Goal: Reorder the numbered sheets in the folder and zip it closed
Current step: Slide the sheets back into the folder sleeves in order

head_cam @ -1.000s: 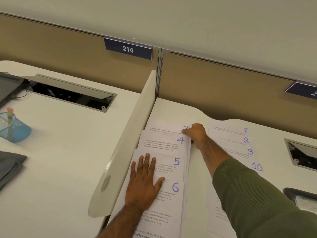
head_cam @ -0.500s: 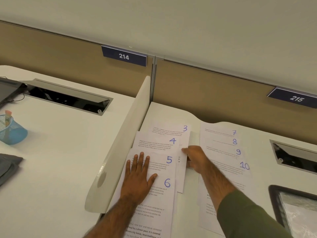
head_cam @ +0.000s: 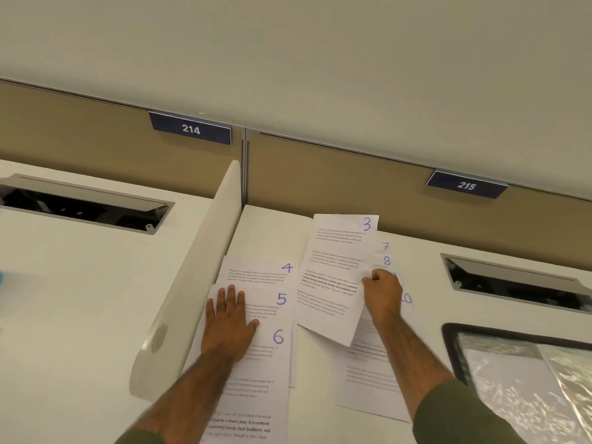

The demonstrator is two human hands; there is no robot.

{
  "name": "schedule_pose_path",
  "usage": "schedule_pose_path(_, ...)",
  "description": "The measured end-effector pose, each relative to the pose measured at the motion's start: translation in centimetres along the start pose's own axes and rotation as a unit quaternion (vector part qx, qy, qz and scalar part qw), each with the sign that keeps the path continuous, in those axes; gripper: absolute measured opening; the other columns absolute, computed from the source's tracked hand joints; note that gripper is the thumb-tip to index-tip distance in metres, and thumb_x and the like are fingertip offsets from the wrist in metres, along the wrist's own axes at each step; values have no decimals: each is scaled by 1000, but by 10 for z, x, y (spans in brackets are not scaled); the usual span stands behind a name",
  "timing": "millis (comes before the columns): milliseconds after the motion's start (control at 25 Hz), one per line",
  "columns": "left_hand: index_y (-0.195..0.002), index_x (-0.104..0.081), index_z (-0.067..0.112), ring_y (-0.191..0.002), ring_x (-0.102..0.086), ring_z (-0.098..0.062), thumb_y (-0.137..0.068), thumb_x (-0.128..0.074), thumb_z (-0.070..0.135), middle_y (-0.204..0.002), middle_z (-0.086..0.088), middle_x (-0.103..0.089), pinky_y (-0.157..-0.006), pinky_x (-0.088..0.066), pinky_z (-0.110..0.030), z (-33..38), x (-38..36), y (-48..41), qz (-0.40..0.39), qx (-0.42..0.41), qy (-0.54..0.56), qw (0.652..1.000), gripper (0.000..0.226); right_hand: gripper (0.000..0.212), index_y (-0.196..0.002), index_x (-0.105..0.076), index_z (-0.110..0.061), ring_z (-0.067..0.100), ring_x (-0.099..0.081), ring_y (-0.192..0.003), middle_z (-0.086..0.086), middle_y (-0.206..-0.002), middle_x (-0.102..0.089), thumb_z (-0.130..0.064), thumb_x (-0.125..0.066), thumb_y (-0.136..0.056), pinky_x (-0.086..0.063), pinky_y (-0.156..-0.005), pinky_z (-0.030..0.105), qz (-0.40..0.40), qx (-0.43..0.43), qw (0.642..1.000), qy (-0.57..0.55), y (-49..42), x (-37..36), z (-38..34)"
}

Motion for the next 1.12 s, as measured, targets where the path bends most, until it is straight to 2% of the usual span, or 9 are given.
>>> schedule_pose_path(160, -159, -25, 16, -156, -6, -23, -107, -30, 45, -169, -6, -12, -125, -2, -39, 37, 28, 14, 42, -44, 109, 992, 59, 23, -78, -57, 1, 34, -65, -70, 13, -74, -65, -11, -59, -97, -59, -67, 48, 27, -2, 999, -25, 19, 69, 26)
schedule_pose_path(240, -148, -47, 18, -143, -38, -16, -106, -42, 42, -157, -1, -42, -120, -24, -33, 58, 37, 22, 64, -47, 259, 963, 48, 22, -78, -57, -3, 32, -68, -73, 12, -78, -67, -12, -60, -98, -61, -68, 50, 46, -15, 997, -55, 37, 105, 43)
schedule_pose_path(320, -137, -60, 18, -127, -54, -14, -103, -52, 39, -143, 2, -58, -112, -37, -30, 83, 47, 31, 47, -46, 405, 912, 41, 17, -85, -60, -2, 32, -72, -81, 10, -86, -71, -11, -60, -99, -63, -69, 47, 37, -39, 991, -122, 55, 133, 64)
schedule_pose_path(440, -134, -62, 13, -121, -57, -12, -102, -57, 34, -133, 5, -61, -105, -36, -23, 129, 58, 49, -7, -57, 485, 873, 38, 13, -97, -62, 4, 30, -74, -88, 12, -96, -74, -8, -61, -98, -63, -73, 45, 2, -63, 981, -184, 72, 170, 93)
schedule_pose_path(520, -130, -65, 13, -112, -63, -14, -100, -60, 34, -131, 3, -65, -103, -44, -29, 156, 59, 62, -39, -52, 518, 853, 37, 11, -100, -65, 2, 31, -75, -91, 12, -101, -75, -8, -63, -97, -62, -79, 50, -25, -76, 972, -220, 76, 188, 108)
schedule_pose_path(720, -106, -72, 11, -85, -75, -21, -103, -57, 26, -97, -3, -78, -71, -58, -25, 217, 65, 109, -75, -20, 639, 765, 22, 11, -103, -68, -1, 31, -76, -88, 9, -98, -78, -9, -64, -97, -61, -85, 53, -116, -76, 956, -260, 73, 218, 136)
schedule_pose_path(800, -103, -73, 9, -84, -76, -24, -104, -56, 25, -96, -6, -79, -70, -59, -29, 248, 68, 125, -73, -17, 652, 754, 24, 11, -103, -67, -1, 30, -76, -88, 10, -97, -78, -9, -63, -97, -61, -83, 49, -148, -72, 950, -265, 64, 233, 155)
schedule_pose_path(960, -104, -72, 5, -90, -76, -29, -102, -60, 24, -96, -5, -78, -84, -61, -47, 313, 47, 150, -48, 6, 615, 787, 23, 9, -101, -67, 0, 27, -75, -82, 13, -95, -77, -5, -60, -97, -59, -69, 35, -202, -63, 932, -293, 40, 265, 202)
schedule_pose_path(1120, -106, -74, 11, -88, -76, -25, -101, -59, 18, -97, -3, -79, -86, -60, -52, 382, 28, 185, -28, 21, 612, 790, 17, 12, -101, -66, 1, 28, -74, -83, 14, -97, -77, -10, -62, -98, -58, -68, 35, -217, -74, 924, -305, 26, 306, 256)
Point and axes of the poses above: each hand's wrist, its own y-axis away from the middle knuckle, its own x-axis out of the back of the hand, z = x × y, the point moved 5 cm from there along -y, towards the middle knuckle
